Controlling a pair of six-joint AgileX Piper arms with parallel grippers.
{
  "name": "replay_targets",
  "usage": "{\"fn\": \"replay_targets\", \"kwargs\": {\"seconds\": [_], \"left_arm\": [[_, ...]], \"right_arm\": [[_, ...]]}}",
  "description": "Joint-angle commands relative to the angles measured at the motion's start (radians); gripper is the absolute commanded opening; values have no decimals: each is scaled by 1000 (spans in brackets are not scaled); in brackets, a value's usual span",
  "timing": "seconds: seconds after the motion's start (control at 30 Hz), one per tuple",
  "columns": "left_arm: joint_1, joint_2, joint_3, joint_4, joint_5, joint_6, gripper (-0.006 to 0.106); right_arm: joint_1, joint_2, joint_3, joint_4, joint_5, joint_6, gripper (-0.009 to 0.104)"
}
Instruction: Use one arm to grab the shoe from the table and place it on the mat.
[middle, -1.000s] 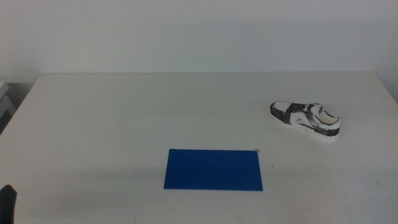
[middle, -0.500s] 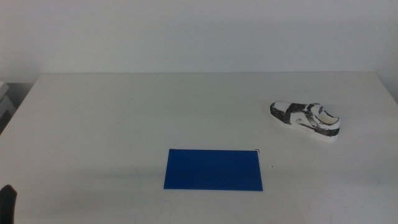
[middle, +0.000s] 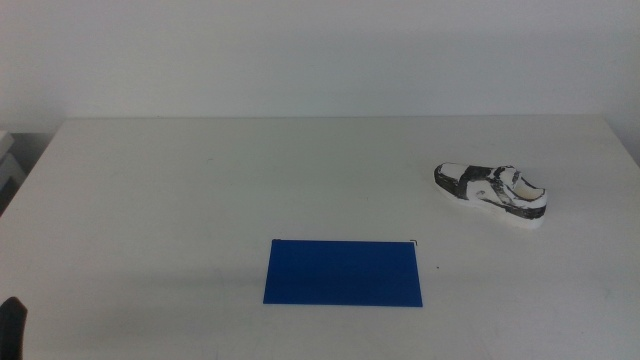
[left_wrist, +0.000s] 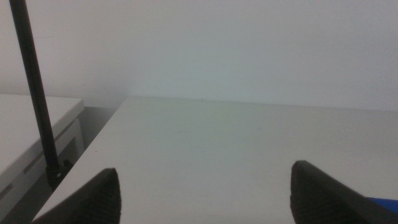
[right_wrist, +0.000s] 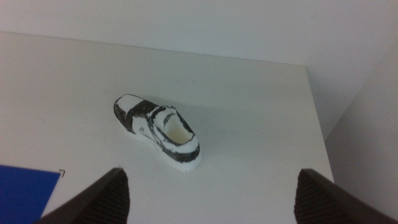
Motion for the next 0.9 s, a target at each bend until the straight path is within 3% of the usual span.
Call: {"fn": "replay_targets", "kwargs": {"seconds": [0.0,0.3,0.63,0.87], "left_arm": [[-5,-7,5,-4,-81,-3,94],[-5,-7,5,-4,-81,-3,94],[-5,-7,5,-4,-81,-3,94],[-5,-7,5,-4,-81,-3,94]], "right_arm": [[-7,62,-107,-4,-28,-5,78],[-7,369,-406,-3,193,-22,78],[-7,695,-740,69,372,-189,78],[-7,906,-947,81,491,-319,78]]}}
